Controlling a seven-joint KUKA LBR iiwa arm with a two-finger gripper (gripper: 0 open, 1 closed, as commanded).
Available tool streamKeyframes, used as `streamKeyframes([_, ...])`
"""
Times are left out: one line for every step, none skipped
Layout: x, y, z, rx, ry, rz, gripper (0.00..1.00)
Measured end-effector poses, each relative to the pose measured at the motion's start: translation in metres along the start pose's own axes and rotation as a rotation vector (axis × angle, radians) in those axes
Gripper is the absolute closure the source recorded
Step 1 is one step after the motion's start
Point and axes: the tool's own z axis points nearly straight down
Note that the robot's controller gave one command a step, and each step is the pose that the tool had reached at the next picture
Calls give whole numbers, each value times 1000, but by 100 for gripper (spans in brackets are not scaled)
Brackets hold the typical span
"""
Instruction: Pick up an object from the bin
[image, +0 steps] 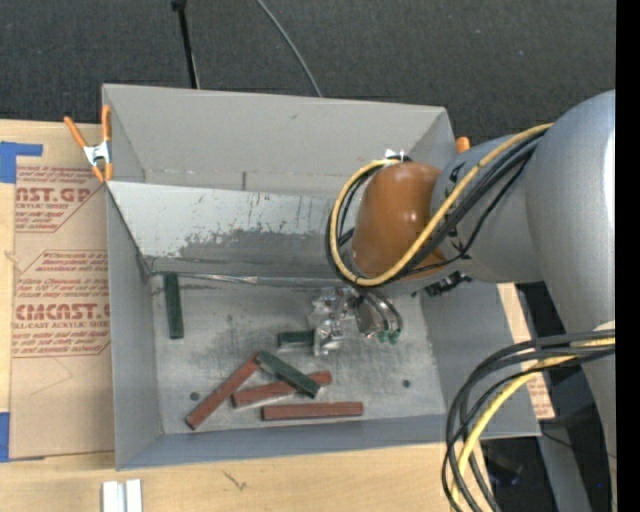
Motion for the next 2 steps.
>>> streamKeyframes([0,0,0,0,0,0,100])
streamKeyframes([9,-24,-165,1,-7,-163,100])
